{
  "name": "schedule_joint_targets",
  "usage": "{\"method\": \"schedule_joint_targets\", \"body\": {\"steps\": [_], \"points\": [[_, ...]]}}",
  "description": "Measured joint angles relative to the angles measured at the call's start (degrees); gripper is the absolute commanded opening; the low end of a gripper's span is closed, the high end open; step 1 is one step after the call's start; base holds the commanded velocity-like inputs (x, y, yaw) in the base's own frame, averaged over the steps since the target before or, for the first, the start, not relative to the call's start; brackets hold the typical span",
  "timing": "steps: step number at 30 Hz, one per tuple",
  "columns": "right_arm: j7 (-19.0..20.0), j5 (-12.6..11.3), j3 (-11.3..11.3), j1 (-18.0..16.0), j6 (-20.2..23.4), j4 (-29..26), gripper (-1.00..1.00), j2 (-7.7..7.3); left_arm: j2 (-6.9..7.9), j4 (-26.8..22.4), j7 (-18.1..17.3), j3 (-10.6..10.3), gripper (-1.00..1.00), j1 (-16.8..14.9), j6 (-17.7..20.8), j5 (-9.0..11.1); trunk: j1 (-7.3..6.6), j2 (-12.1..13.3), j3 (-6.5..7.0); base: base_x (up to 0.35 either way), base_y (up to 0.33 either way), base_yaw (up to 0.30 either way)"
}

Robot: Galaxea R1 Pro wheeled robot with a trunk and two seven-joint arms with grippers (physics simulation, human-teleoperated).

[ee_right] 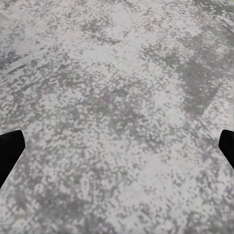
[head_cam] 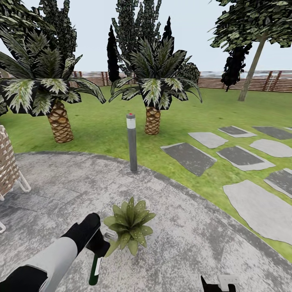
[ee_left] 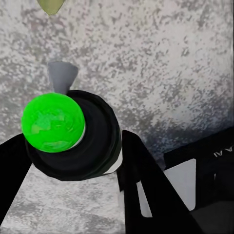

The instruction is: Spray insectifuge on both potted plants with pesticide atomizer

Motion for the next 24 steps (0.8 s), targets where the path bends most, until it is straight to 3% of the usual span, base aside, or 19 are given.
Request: {"method": "schedule_joint_targets", "body": {"steps": [1, 2, 5, 9, 14, 17, 24], "points": [[0.0, 0.0, 0.0, 0.0, 0.0, 0.0, 1.0, 0.0, 0.01, 0.0, -0.92, -1.09, -1.0, -0.04, 0.01, 0.0, 0.0, 0.0, 0.0, 0.0, 0.0, 0.0], [0.0, 0.0, 0.0, 0.0, 0.0, 0.04, 1.0, 0.0, 0.05, -0.23, -3.12, -4.12, -1.0, -0.07, 0.16, 0.13, 0.0, 0.0, 0.0, 0.0, 0.0, 0.0], [0.0, -0.02, 0.0, -0.01, 0.0, 0.05, 1.0, 0.0, -0.06, -0.86, -7.55, -6.42, -1.0, -0.83, 0.25, -0.09, 0.0, 0.0, 0.0, 0.0, 0.0, 0.0], [0.0, -0.02, 0.0, 0.0, 0.0, 0.01, 1.0, 0.0, 0.38, -0.87, -8.69, -6.77, -1.0, -1.43, 0.23, -0.56, 0.0, 0.0, 0.0, 0.0, 0.0, 0.0], [0.0, -0.02, 0.0, 0.0, 0.0, 0.0, 1.0, 0.0, 2.85, -0.27, -8.79, -6.91, -1.0, -1.44, 0.24, -1.02, 0.0, 0.0, 0.0, 0.0, 0.0, 0.0], [0.0, -0.03, 0.0, -0.02, 0.0, 0.0, 1.0, 0.0, 4.62, 0.0, -8.85, -6.92, -1.0, -0.81, 0.14, -3.32, 0.0, 0.0, 0.0, 0.0, 0.0, 0.0], [0.0, -0.08, 0.0, 0.0, 0.0, 0.01, 1.0, 0.0, 4.33, 0.69, -8.93, -6.71, -1.0, -0.29, -0.03, -4.35, 0.01, 0.0, 0.0, -0.037, 0.034, -0.009]]}}
